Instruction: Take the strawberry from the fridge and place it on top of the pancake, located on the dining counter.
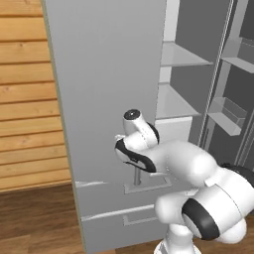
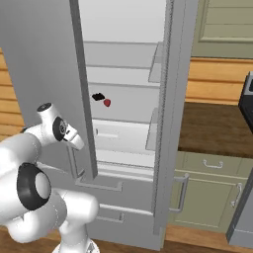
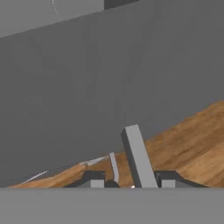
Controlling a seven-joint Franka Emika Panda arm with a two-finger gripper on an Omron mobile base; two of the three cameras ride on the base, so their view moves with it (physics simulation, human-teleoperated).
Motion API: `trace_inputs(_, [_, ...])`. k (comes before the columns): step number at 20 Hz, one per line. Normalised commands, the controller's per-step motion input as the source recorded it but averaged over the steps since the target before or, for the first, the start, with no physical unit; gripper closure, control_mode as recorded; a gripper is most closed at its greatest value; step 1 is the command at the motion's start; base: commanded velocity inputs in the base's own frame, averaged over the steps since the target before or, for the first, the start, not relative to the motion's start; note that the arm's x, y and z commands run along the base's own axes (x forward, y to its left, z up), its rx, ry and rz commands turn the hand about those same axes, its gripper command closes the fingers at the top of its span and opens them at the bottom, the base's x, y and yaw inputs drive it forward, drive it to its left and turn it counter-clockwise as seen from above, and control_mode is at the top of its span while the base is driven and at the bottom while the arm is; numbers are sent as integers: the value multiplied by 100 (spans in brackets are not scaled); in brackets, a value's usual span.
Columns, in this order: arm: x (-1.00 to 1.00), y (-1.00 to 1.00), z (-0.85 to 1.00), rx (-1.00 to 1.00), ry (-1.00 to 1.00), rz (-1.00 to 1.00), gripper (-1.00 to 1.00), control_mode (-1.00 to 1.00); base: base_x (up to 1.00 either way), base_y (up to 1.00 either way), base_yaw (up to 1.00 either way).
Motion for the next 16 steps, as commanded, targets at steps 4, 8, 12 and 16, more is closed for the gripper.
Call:
trace_inputs(4, [-87,81,-22,0,0,-23,100,-100,0,0,0])
trace_inputs(8, [-82,93,-17,-1,0,-21,100,-100,0,0,0])
trace_inputs(12, [-68,100,-13,-3,0,-26,100,-100,0,0,0])
trace_inputs(16, [-61,100,-11,-1,0,-25,-100,-100,0,0,0])
